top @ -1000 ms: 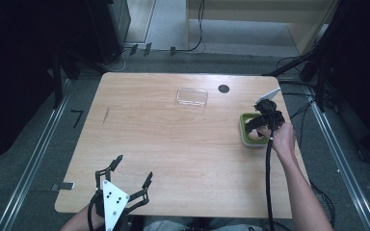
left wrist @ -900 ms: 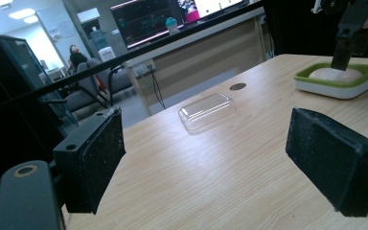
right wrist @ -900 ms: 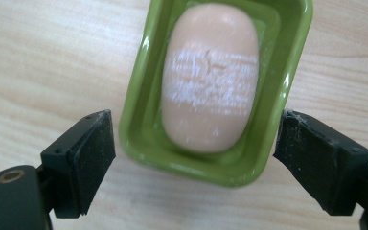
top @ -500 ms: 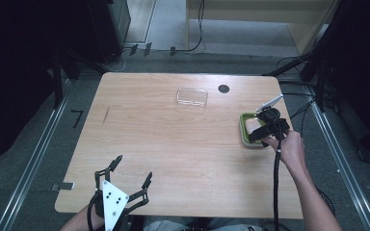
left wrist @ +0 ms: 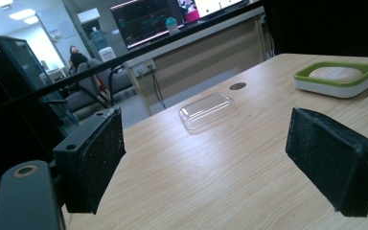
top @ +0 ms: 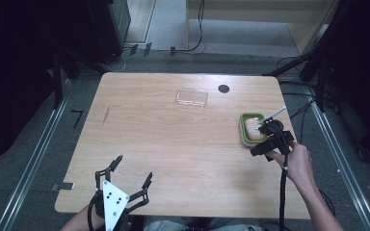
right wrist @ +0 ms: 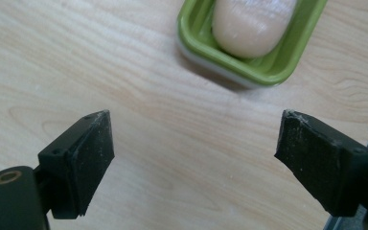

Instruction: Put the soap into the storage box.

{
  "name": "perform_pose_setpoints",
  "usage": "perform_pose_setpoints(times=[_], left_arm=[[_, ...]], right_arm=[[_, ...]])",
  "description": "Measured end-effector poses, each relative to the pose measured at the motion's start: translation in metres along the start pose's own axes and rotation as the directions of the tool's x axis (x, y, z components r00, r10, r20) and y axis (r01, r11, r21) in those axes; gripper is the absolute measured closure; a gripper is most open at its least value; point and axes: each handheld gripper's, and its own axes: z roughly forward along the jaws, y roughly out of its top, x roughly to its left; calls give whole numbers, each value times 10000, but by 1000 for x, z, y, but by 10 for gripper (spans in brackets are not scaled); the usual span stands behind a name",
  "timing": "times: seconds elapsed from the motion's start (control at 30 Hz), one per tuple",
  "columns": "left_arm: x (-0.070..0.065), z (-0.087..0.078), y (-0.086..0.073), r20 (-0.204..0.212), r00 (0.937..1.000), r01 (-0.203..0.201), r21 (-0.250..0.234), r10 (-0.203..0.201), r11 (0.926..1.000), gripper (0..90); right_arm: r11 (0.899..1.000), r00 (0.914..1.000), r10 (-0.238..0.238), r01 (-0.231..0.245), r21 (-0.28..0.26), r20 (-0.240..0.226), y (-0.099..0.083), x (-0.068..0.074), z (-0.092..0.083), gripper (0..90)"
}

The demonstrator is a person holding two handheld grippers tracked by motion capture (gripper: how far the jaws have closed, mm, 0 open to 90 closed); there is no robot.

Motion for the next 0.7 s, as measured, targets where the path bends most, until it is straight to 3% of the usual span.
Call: perform_pose_setpoints(times=[0.43,0.7], left_arm=[[0,0,0,40,10000,-57,40,57,10000,138],[-1,0,0,46,10000,-69,20,69,10000,138]], right_arm=[[9985,9990,-446,448,303,-83,-33,12,2,129],[9934,9953,-923,942,661,-302,-59,23,12,130]])
